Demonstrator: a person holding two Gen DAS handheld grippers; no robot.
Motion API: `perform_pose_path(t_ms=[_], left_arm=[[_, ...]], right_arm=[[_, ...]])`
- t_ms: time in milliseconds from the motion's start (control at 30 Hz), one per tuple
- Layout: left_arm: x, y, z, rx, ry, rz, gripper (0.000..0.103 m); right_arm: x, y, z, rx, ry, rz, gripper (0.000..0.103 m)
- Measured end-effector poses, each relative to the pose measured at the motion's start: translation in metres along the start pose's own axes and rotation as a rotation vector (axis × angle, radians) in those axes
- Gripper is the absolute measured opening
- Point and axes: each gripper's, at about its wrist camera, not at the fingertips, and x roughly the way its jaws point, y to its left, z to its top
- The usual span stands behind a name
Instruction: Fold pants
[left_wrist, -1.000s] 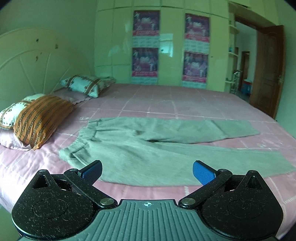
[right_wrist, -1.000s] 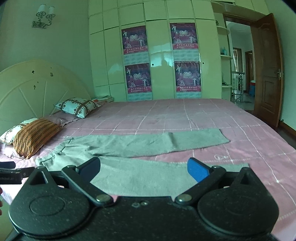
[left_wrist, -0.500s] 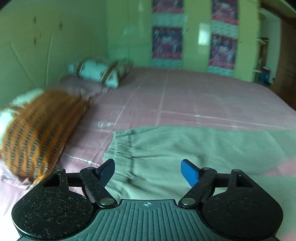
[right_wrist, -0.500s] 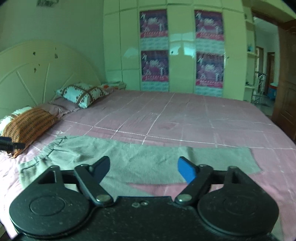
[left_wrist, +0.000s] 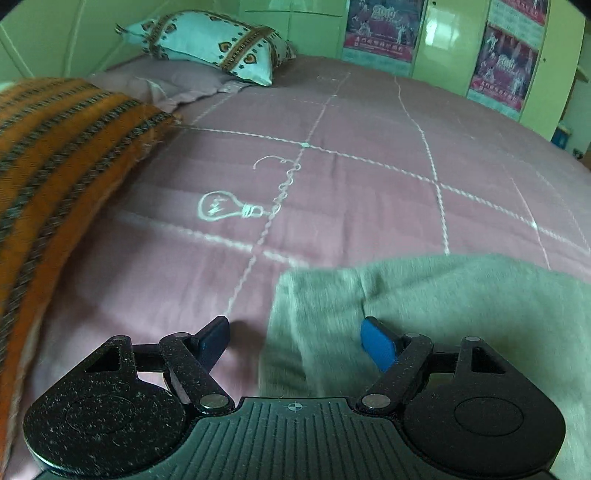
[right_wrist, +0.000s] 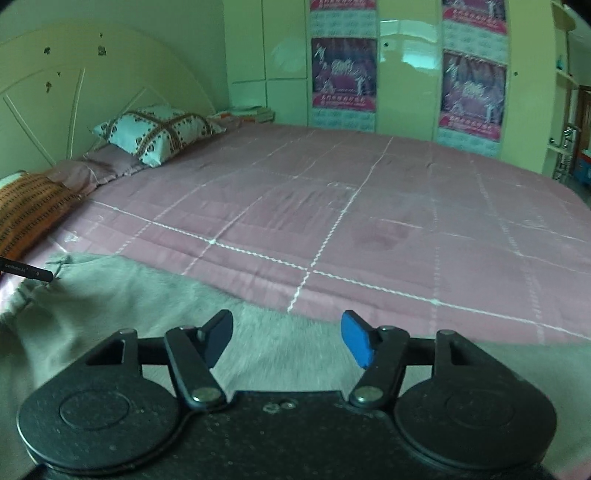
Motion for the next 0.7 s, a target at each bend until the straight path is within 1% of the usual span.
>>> perform_pose_path(t_ms=[67,133,167,200,233,267,367,467,500,533,600,633,667,700], left_arm=[[0.014,0.004,0.007,-0.002,0.015,-0.038,0.085],[0.022,0.0,0.01,0.044,0.023,-0.053,0.085],[0.023,-0.003,0.011,0.062,0.026,-0.063,0.082],[0.024,-0.005,0.011,0.081,0.025,-0.079,0.077],[0.022,-0.005,0.01,0.089,0.021,-0.106,0.063],[0.02,-0.007,0.01,0.09,0.019,-0.125,0.06],[0.017,-0.003,0.01,0.09,0.017,-0.14,0.059],[0.021,0.004,0.015,0.055,0.01,-0.161,0.059],[0.023,0.004,0.015,0.055,0.007,-0.16,0.059],[0.024,0.002,0.016,0.055,0.002,-0.153,0.059],[0.027,-0.004,0.016,0.071,-0.009,-0.141,0.048],[0.027,-0.005,0.016,0.073,-0.012,-0.155,0.036],[0.027,-0.005,0.016,0.069,-0.013,-0.171,0.027],[0.026,-0.007,0.016,0.079,-0.02,-0.178,0.025]], right_arm=[[0.02,-0.002,0.002,-0.009,0.016,0.014,0.056],[0.039,-0.001,0.006,-0.04,0.036,0.032,0.055],[0.049,-0.002,0.007,-0.059,0.052,0.046,0.054],[0.055,-0.002,0.007,-0.079,0.063,0.056,0.054],[0.061,-0.002,0.008,-0.103,0.072,0.067,0.054],[0.067,-0.002,0.009,-0.124,0.082,0.079,0.052],[0.078,-0.003,0.012,-0.169,0.104,0.124,0.049],[0.089,-0.004,0.012,-0.193,0.162,0.167,0.047],[0.094,-0.002,0.01,-0.207,0.19,0.168,0.047],[0.098,0.002,0.007,-0.238,0.209,0.147,0.046],[0.099,0.01,0.001,-0.282,0.2,0.12,0.045],[0.1,0.013,-0.001,-0.3,0.199,0.109,0.039],[0.1,0.015,-0.001,-0.296,0.197,0.104,0.021],[0.1,0.016,0.001,-0.287,0.201,0.096,0.01]])
